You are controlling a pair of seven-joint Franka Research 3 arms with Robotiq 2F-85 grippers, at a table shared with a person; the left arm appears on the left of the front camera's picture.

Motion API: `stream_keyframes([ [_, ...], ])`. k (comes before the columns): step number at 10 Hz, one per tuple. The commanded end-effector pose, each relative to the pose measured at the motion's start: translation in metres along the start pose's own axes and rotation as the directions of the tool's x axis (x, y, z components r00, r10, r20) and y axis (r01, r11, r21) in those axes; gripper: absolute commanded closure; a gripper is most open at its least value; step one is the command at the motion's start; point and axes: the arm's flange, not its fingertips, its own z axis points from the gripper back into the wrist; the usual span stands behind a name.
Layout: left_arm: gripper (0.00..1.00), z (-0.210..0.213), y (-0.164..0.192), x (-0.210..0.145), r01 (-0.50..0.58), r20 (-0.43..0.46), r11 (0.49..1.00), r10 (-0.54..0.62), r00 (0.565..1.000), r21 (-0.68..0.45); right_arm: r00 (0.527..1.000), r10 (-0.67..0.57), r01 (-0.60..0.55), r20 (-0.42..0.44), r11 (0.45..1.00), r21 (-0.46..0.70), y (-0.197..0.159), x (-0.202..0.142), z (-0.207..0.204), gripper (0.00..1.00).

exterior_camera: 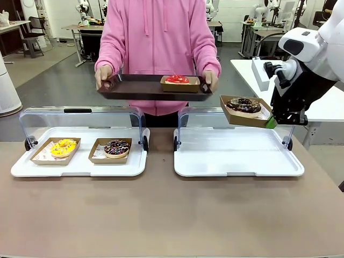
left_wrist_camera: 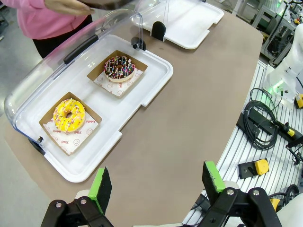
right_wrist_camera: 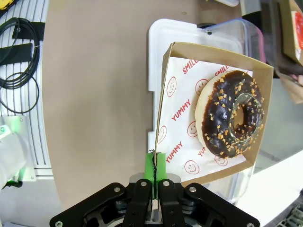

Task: Provide the desired donut to the person.
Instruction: Place the picked Paper togo box onto the Handle tray extended by the person.

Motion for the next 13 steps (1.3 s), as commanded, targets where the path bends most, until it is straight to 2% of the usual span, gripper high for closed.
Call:
stream_keyframes([
  [1, 0.00, 0.0007, 0.0020, -0.0021, 0.018, 0.014, 1.000, -0.018, 1.000, -0.013, 1.000, -0.011, 0.011, -0.004, 1.000, 0.001, 0.0020, -0.0002, -0.0017, 1.00],
  [13, 0.00, 0.0007, 0.0020, -0.0021, 0.018, 0.014, 1.000, -0.018, 1.000, -0.013, 1.000, -0.011, 0.011, -0.004, 1.000, 0.001, 0.0020, -0.0002, -0.0017, 1.00],
])
